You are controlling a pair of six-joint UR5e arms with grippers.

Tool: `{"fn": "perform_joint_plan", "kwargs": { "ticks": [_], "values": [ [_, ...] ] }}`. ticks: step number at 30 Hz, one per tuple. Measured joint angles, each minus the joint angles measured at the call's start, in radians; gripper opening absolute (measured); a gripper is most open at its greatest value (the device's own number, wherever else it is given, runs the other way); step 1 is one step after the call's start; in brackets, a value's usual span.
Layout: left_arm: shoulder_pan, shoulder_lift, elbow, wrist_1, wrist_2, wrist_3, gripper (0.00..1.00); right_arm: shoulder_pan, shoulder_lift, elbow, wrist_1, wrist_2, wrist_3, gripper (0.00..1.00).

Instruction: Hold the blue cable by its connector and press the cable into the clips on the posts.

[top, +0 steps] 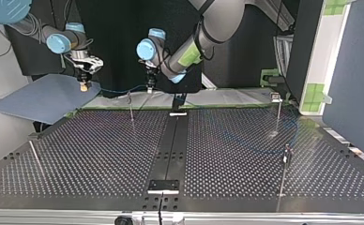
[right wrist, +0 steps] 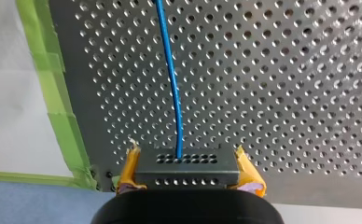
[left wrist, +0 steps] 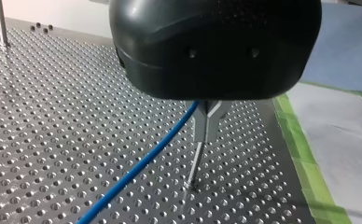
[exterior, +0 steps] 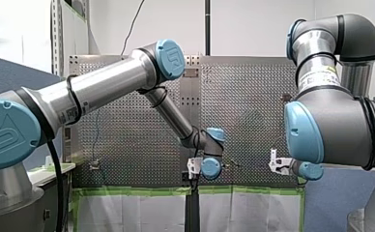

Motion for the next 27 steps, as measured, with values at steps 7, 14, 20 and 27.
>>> {"fn": "perform_joint_plan", "kwargs": {
  "ticks": [7, 14, 20, 27],
  "values": [
    [0.007, -0.016, 0.029, -0.009, 0.016, -0.002, 0.0, -0.008, 0.0, -0.021, 0.011, 0.001, 0.009, 0.0],
    [0.017, -0.061, 0.083, -0.025, 0.024, -0.01, 0.0, -0.008, 0.001, -0.024, 0.01, 0.001, 0.007, 0.0],
    [0.035, -0.077, 0.112, -0.028, 0.035, -0.018, 0.0, -0.005, 0.001, -0.025, 0.009, 0.002, 0.004, 0.0],
    [0.046, -0.08, 0.125, -0.027, 0.039, -0.019, 0.0, -0.006, 0.002, -0.029, 0.007, 0.011, 0.004, 0.0]
  ]
}}
